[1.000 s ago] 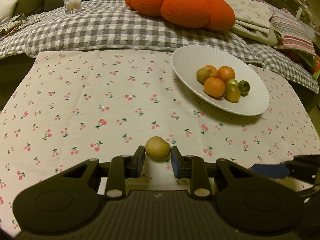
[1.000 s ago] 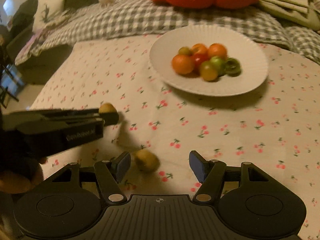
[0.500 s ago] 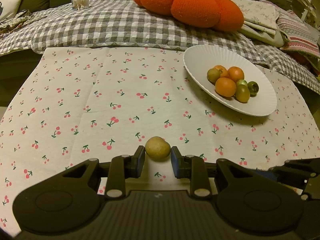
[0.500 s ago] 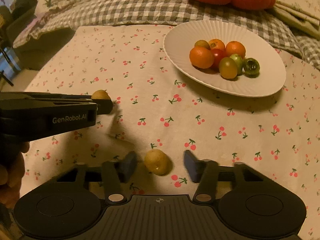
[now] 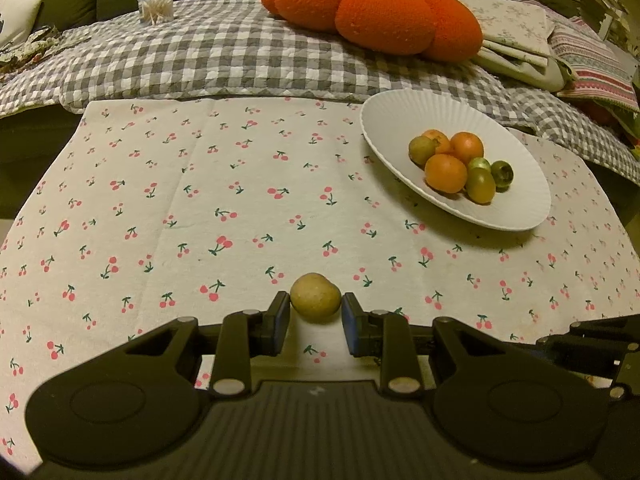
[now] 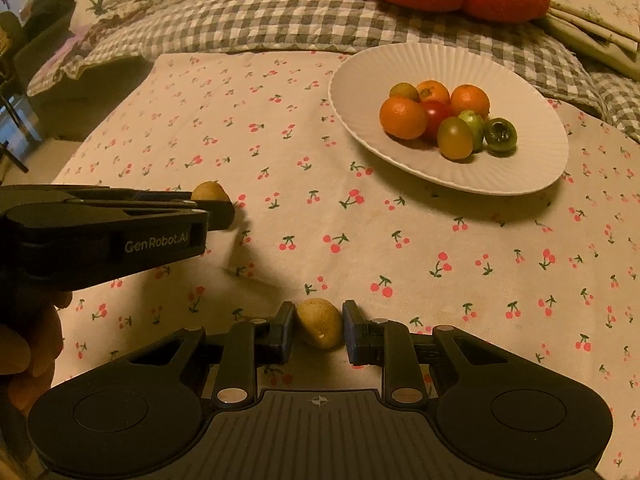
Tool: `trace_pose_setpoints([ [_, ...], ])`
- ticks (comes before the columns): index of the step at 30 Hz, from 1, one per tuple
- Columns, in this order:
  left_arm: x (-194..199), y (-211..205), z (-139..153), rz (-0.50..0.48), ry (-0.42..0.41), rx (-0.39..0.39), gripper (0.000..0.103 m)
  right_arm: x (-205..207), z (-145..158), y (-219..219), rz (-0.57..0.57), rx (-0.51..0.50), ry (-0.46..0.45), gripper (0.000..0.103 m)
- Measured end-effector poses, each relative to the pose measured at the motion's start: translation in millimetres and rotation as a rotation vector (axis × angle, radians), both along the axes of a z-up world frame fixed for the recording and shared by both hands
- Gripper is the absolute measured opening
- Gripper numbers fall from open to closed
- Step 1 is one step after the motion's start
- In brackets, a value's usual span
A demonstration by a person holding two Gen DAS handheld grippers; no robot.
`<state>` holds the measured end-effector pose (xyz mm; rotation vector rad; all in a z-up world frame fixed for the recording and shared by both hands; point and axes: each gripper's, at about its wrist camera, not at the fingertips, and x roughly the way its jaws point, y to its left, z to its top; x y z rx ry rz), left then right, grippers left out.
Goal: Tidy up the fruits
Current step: 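Grasp a small brown fruit with the left gripper while the right gripper grasps another, then carry both small brown fruits over the white plate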
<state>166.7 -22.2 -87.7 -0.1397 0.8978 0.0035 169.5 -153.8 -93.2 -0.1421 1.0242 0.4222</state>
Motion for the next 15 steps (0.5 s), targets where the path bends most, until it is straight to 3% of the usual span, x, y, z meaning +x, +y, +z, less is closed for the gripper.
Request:
trace_pose_setpoints([
  [15, -2, -1, 9, -0.008, -0.027, -0.006, 0.026, 9, 12, -14, -0.052, 0.047, -0.004, 0.023],
])
